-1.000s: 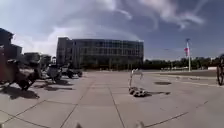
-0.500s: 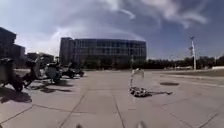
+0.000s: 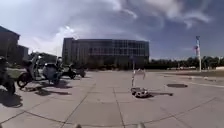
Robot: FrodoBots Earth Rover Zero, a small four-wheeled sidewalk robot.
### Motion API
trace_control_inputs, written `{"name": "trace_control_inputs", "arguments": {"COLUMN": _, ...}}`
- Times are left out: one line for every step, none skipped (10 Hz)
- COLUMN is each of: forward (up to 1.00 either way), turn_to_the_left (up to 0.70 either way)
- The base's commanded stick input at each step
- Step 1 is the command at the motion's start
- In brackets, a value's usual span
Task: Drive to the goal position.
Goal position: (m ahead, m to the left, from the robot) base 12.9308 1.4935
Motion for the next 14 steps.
{"name": "trace_control_inputs", "arguments": {"forward": 0.70, "turn_to_the_left": 0.09}}
{"name": "trace_control_inputs", "arguments": {"forward": 0.70, "turn_to_the_left": 0.09}}
{"name": "trace_control_inputs", "arguments": {"forward": 0.70, "turn_to_the_left": 0.09}}
{"name": "trace_control_inputs", "arguments": {"forward": 0.70, "turn_to_the_left": 0.09}}
{"name": "trace_control_inputs", "arguments": {"forward": 0.70, "turn_to_the_left": 0.09}}
{"name": "trace_control_inputs", "arguments": {"forward": 0.70, "turn_to_the_left": 0.09}}
{"name": "trace_control_inputs", "arguments": {"forward": 0.70, "turn_to_the_left": 0.09}}
{"name": "trace_control_inputs", "arguments": {"forward": 0.70, "turn_to_the_left": 0.09}}
{"name": "trace_control_inputs", "arguments": {"forward": 0.70, "turn_to_the_left": 0.09}}
{"name": "trace_control_inputs", "arguments": {"forward": 0.70, "turn_to_the_left": 0.09}}
{"name": "trace_control_inputs", "arguments": {"forward": 0.70, "turn_to_the_left": 0.08}}
{"name": "trace_control_inputs", "arguments": {"forward": 0.70, "turn_to_the_left": -0.05}}
{"name": "trace_control_inputs", "arguments": {"forward": 0.70, "turn_to_the_left": -0.05}}
{"name": "trace_control_inputs", "arguments": {"forward": 0.70, "turn_to_the_left": 0.09}}
